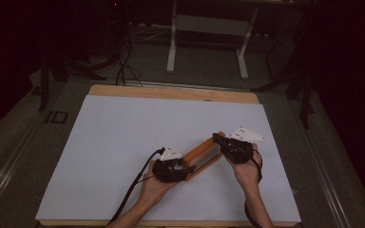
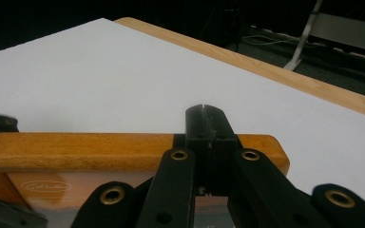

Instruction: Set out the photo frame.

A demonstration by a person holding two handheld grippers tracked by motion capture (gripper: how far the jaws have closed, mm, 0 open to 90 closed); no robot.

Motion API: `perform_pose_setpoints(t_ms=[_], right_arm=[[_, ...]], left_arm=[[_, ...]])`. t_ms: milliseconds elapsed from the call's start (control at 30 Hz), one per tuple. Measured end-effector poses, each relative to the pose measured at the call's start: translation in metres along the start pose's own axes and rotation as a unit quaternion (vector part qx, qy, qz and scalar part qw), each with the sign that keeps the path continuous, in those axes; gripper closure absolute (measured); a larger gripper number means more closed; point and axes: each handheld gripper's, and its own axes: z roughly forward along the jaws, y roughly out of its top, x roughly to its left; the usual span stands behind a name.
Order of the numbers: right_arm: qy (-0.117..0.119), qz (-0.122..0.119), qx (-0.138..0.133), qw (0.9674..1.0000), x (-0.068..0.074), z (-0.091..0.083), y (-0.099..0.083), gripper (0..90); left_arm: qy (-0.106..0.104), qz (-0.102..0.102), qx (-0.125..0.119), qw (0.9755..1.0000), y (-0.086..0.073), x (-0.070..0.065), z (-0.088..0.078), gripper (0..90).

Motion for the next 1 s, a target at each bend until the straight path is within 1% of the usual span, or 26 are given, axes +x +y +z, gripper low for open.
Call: perform_pose_setpoints(t_ms=[33,67,100,133,200,233,267,300,400,500,600,633,700,733,767,833,867,900,1000], right_arm=[[0.000,0.000,0.000,1.0000,0.000,0.000,0.000,89.8],[-0.001,-0.001,0.001,1.0000,0.001,0.000,0.000,89.8],[-0.002,-0.002,0.002,1.0000,0.001,-0.001,0.000,89.8],[-0.003,-0.004,0.004,1.0000,0.001,-0.001,0.001,89.8],[-0.003,-0.005,0.004,1.0000,0.001,-0.002,0.001,89.8],[-0.003,-0.005,0.004,1.0000,0.001,-0.002,0.001,89.8],[-0.001,-0.007,0.008,0.9999,0.001,-0.002,0.002,89.7],[-0.001,-0.008,0.010,0.9999,0.001,-0.002,0.002,89.5],[0.000,-0.013,0.015,0.9998,0.002,-0.002,0.002,86.9],[0.000,-0.013,0.012,0.9998,0.002,-0.003,0.005,84.6],[0.007,-0.015,0.011,0.9998,0.002,-0.005,0.007,81.3],[0.007,-0.015,0.011,0.9998,0.002,-0.005,0.007,81.3],[0.012,-0.022,0.014,0.9996,0.003,-0.006,0.008,79.2],[0.016,-0.025,0.017,0.9994,0.004,-0.006,0.008,77.6],[0.018,-0.026,0.018,0.9993,0.004,-0.005,0.009,76.8],[0.019,-0.026,0.019,0.9993,0.004,-0.005,0.009,75.4],[0.024,-0.027,0.025,0.9990,0.005,-0.003,0.009,72.1],[0.025,-0.028,0.028,0.9989,0.005,-0.003,0.008,71.1],[0.035,-0.036,0.035,0.9982,0.007,-0.001,0.008,66.2]], left_arm=[[-0.004,0.006,0.006,1.0000,-0.001,0.000,0.002,61.1],[-0.004,0.008,0.005,0.9999,-0.002,0.000,0.003,67.0],[0.005,0.015,0.004,0.9999,-0.001,-0.001,0.003,67.6],[0.007,0.014,0.006,0.9999,0.000,-0.001,0.002,68.7],[0.000,-0.001,0.007,1.0000,0.001,0.003,0.002,69.1],[0.000,-0.001,0.007,1.0000,0.001,0.003,0.002,69.1],[-0.012,-0.026,0.002,0.9996,0.002,0.009,0.002,69.2],[-0.019,-0.041,-0.001,0.9990,0.003,0.013,0.002,69.3],[-0.031,-0.060,-0.002,0.9977,0.004,0.020,-0.001,69.3],[-0.035,-0.069,-0.003,0.9970,0.010,0.026,-0.008,69.3],[-0.036,-0.069,-0.001,0.9970,0.019,0.032,-0.017,69.3],[-0.036,-0.069,-0.001,0.9970,0.019,0.032,-0.017,69.3],[-0.033,-0.070,-0.004,0.9970,0.027,0.037,-0.025,69.3],[-0.027,-0.063,-0.004,0.9976,0.035,0.041,-0.033,69.3],[-0.023,-0.060,-0.002,0.9979,0.039,0.043,-0.037,69.3],[-0.019,-0.057,-0.001,0.9982,0.042,0.045,-0.040,69.3],[-0.010,-0.053,0.000,0.9985,0.050,0.049,-0.049,69.4],[-0.004,-0.048,0.002,0.9988,0.055,0.051,-0.054,69.4],[0.005,-0.036,0.010,0.9993,0.065,0.054,-0.065,69.4]])
